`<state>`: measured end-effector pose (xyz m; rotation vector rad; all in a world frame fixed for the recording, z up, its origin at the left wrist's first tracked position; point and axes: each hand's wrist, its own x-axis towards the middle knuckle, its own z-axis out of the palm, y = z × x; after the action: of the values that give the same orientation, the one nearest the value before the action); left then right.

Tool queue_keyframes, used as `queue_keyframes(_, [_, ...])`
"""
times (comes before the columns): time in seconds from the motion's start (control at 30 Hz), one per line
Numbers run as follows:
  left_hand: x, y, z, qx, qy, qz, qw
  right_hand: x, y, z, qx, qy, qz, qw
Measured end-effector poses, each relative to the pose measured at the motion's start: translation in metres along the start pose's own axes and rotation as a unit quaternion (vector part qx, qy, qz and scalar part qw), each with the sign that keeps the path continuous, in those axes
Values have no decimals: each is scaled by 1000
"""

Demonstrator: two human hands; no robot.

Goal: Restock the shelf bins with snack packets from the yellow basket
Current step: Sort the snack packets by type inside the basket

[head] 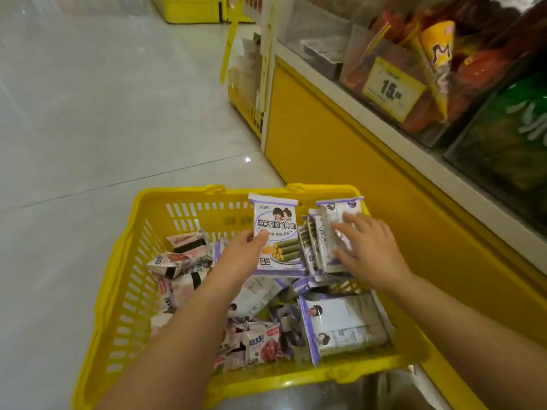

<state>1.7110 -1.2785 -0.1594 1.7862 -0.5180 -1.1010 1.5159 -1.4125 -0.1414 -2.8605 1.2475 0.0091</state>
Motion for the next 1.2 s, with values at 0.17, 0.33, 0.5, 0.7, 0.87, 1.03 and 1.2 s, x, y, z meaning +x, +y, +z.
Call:
queue_keyframes(0.17, [4, 7, 37, -79, 14, 0, 997, 2, 14, 1, 21, -89, -38, 995])
queue_keyframes(0.33, [6, 29, 71, -112, -45, 42, 992, -10, 31, -32, 278, 77, 30, 957])
queue_keyframes(0.5, [-9, 44, 91, -56, -199, 71, 976, -25, 37, -52, 421, 91, 55, 901])
queue_keyframes(0.7, [-21, 36, 60, 214, -246, 100, 940, -45, 45, -49, 227, 76, 63, 969])
queue_keyframes(0.87, [-36, 8, 81, 221, -239, 161, 932, -60, 25, -37, 172, -83, -53, 980])
queue_keyframes(1.03, [-31, -11, 64, 232, -183, 87, 951, -71, 18, -16, 29, -201, -97, 974])
queue_keyframes(1.2, [-31, -23, 54, 249, -253, -20, 935, -60, 11, -18, 35, -180, -100, 978])
